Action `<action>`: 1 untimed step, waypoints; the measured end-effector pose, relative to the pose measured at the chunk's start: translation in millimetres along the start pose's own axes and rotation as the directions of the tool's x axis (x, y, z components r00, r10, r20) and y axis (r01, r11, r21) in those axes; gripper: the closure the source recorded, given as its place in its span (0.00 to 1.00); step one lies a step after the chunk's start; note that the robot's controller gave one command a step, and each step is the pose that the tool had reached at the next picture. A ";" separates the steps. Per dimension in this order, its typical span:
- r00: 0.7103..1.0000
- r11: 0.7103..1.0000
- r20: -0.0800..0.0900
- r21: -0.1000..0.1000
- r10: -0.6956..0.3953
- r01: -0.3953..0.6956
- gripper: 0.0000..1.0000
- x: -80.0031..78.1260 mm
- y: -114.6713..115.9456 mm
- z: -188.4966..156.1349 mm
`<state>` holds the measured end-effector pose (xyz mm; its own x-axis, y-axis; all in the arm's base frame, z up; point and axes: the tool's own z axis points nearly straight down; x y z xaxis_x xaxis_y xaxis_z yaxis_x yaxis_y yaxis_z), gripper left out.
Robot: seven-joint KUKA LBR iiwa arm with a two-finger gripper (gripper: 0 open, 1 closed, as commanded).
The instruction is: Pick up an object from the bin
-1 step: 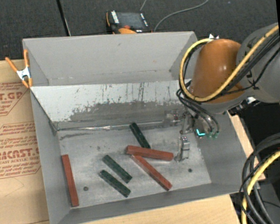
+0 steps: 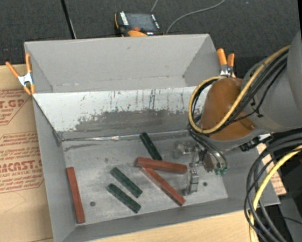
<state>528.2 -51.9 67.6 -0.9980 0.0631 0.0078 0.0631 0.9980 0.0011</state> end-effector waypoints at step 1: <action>1.000 1.000 0.008 0.001 -0.001 0.001 1.00 -2.6 0.4 -4.6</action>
Offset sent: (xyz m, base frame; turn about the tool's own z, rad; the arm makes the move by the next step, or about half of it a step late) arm 0.0000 0.0000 0.0000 0.0000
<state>530.9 -51.6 72.2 -0.9981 0.0623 -0.0002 0.0623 0.9981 0.0005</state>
